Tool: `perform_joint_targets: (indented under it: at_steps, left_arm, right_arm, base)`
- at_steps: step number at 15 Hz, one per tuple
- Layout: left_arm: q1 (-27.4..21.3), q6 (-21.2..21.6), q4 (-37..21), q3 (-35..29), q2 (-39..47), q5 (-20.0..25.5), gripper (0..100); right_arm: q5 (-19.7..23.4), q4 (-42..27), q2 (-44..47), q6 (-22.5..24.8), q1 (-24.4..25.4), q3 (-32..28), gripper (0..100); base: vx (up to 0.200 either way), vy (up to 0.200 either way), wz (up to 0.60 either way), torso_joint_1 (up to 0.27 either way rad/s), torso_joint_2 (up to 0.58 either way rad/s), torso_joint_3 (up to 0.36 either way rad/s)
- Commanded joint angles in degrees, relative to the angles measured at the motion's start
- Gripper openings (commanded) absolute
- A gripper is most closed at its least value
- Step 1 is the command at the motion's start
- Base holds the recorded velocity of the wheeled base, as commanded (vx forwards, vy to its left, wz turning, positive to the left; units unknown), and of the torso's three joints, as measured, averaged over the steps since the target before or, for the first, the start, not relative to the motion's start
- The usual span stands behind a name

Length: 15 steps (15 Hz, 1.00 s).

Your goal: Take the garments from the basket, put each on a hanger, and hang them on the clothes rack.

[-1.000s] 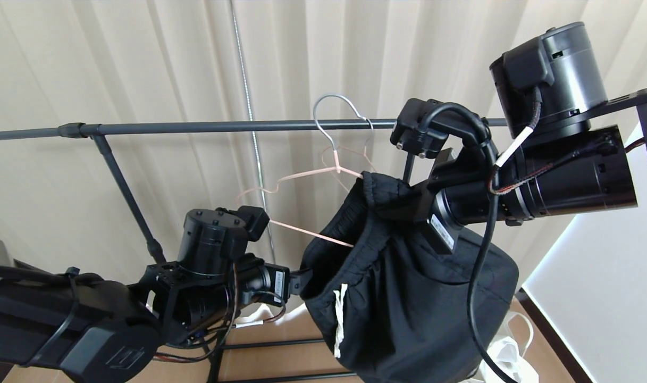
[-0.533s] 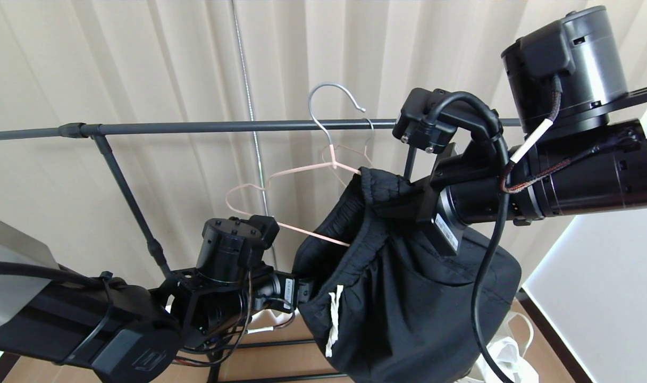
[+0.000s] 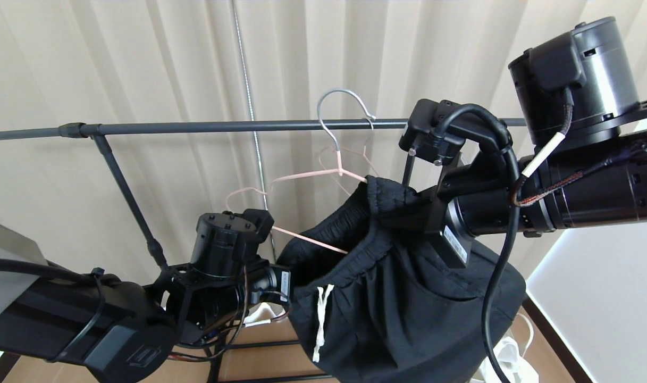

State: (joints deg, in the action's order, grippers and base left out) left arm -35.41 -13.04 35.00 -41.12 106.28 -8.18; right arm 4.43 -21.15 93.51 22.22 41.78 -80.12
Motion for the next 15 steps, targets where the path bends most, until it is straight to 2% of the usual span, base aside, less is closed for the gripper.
perform_joint_targets:
  at_steps: [1, 6, 15]
  left_arm:
    - [1.14, 0.21, 0.07, -0.1, -1.86, 0.01, 0]
    - [2.63, 0.48, 0.07, -0.63, -2.04, 0.01, 0]
    - [6.76, 1.27, 0.07, -1.68, -1.6, 0.09, 0]
  right_arm:
    - [0.15, -0.03, -0.88, -0.25, -1.35, 2.86, 0]
    - [0.41, 14.03, -3.16, -0.43, -3.72, 16.4, 0]
    - [0.5, 14.65, -6.24, -0.51, -5.3, 23.95, 0]
  base:
    - [0.0, 0.0, 0.0, 0.0, 0.0, 0.0]
    - [0.0, 0.0, 0.0, 0.0, 0.0, 0.0]
    - [0.0, 0.0, 0.0, 0.0, 0.0, 0.0]
